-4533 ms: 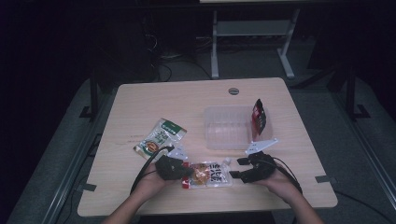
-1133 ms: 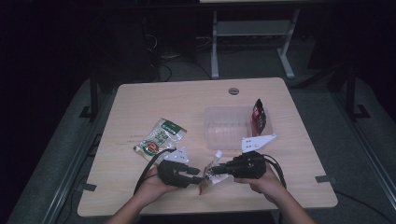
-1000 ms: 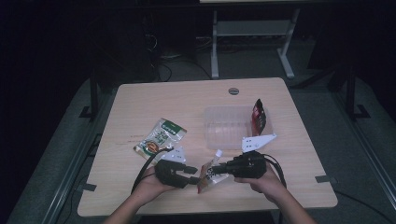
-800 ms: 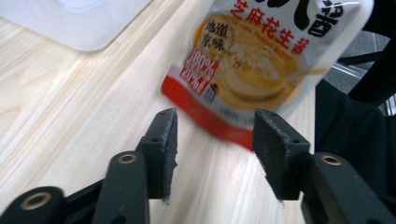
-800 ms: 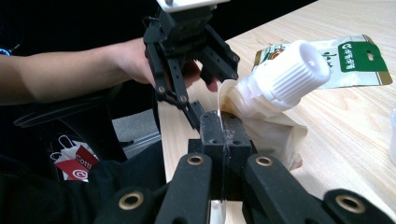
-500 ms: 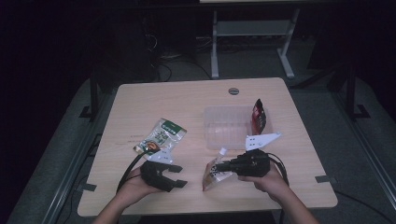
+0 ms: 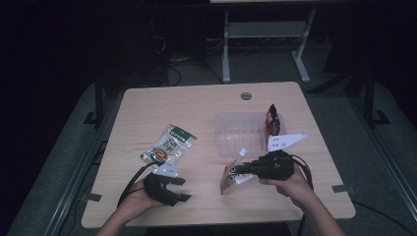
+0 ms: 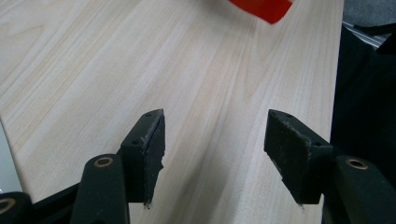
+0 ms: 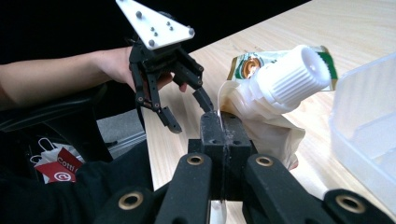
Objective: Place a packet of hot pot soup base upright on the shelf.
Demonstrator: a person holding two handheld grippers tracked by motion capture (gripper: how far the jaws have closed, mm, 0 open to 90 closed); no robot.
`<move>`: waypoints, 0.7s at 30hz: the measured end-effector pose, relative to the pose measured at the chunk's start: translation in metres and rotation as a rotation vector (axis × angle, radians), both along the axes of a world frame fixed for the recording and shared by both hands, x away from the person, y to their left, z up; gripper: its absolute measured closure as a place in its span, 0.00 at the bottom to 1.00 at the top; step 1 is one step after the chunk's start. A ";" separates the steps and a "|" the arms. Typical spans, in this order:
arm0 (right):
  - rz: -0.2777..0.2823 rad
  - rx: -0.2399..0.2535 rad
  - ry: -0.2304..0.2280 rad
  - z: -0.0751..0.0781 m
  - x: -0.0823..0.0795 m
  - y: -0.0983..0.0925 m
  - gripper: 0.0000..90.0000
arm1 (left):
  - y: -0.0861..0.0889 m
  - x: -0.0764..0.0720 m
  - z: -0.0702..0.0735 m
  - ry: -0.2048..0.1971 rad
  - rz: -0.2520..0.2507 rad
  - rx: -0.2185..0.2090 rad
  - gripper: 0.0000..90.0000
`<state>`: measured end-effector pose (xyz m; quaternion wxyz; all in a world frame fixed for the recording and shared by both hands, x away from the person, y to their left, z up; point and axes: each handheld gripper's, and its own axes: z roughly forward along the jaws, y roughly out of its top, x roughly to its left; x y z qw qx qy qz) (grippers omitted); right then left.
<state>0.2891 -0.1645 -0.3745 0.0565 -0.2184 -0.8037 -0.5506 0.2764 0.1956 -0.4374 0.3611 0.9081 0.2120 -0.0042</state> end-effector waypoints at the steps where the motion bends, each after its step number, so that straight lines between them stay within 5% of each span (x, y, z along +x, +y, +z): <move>1: 0.000 0.000 -0.003 0.002 0.000 -0.001 1.00 | 0.000 0.000 0.000 0.000 0.000 0.000 0.42; 21: -0.053 0.023 -0.055 0.033 0.009 -0.026 1.00 | 0.001 0.002 0.000 0.006 0.001 -0.009 0.42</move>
